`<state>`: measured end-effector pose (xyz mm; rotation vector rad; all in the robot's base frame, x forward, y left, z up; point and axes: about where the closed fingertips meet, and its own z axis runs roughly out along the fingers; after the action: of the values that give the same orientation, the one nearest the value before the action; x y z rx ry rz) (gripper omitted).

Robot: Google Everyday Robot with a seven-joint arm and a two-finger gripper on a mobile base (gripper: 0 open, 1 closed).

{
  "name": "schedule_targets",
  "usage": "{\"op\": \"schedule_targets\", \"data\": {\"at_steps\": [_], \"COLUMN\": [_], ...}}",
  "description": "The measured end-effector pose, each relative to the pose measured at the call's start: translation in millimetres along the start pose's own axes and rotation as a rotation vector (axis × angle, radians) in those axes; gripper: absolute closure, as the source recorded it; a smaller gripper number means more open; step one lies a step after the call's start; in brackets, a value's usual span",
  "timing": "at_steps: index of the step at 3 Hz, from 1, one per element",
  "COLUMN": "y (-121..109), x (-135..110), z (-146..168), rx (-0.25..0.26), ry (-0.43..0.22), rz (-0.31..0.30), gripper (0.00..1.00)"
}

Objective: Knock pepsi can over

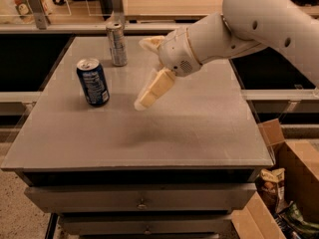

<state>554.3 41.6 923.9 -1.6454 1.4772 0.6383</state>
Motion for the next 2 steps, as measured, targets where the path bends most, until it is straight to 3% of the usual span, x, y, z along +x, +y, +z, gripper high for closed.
{"op": "schedule_targets", "data": {"at_steps": [2], "y": [-1.3], "x": [-9.1], "z": [43.7], "rx": [-0.093], "ry": [-0.139], "rz": [0.045], "gripper": [0.00]}}
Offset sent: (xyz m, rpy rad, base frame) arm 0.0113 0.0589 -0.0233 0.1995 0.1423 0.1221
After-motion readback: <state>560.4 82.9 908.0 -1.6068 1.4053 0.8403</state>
